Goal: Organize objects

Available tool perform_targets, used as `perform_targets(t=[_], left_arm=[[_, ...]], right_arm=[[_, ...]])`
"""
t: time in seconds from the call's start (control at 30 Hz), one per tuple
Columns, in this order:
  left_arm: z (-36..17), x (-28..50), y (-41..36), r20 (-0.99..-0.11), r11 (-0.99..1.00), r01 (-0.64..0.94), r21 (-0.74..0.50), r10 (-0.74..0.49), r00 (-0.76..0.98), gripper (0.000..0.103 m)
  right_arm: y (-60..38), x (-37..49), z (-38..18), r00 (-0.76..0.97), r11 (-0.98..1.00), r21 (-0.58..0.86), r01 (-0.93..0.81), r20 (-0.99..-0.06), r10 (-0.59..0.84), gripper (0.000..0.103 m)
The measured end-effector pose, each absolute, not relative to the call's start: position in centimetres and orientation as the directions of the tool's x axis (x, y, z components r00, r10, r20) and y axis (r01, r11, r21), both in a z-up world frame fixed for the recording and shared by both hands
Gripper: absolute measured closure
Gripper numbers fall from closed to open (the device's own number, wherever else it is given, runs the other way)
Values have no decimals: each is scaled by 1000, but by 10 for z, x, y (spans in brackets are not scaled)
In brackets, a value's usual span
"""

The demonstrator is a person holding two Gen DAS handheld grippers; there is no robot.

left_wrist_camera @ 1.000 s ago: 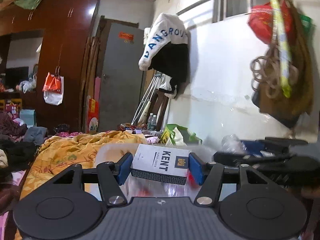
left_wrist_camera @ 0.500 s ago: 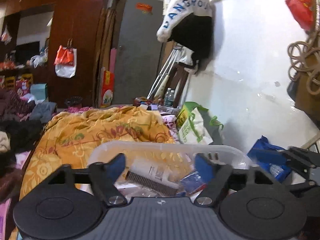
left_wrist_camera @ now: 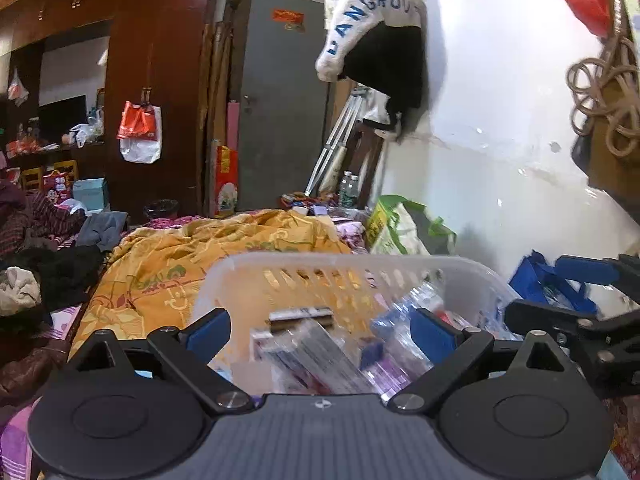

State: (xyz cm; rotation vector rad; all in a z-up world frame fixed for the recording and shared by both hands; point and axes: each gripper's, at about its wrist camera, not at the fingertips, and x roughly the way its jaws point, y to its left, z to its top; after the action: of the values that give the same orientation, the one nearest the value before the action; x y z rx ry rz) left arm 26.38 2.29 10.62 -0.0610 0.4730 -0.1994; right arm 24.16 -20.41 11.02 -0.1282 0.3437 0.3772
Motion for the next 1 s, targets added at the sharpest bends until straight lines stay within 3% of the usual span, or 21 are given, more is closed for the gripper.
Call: perform_targets(t=[0.07, 0.6, 1.0], left_arm=[[105, 252, 17, -436, 981, 178, -81, -195, 878, 5], [103, 205, -6, -390, 983, 184, 11, -165, 906, 5], [100, 193, -4, -391, 986, 167, 7, -151, 908, 5]], right_arm=[[-205, 238, 108, 857, 918, -49, -392, -383, 346, 0], [-229, 214, 94, 876, 947, 21, -321, -374, 305, 0], [-225, 207, 88, 872, 944, -14, -328, -389, 297, 0]])
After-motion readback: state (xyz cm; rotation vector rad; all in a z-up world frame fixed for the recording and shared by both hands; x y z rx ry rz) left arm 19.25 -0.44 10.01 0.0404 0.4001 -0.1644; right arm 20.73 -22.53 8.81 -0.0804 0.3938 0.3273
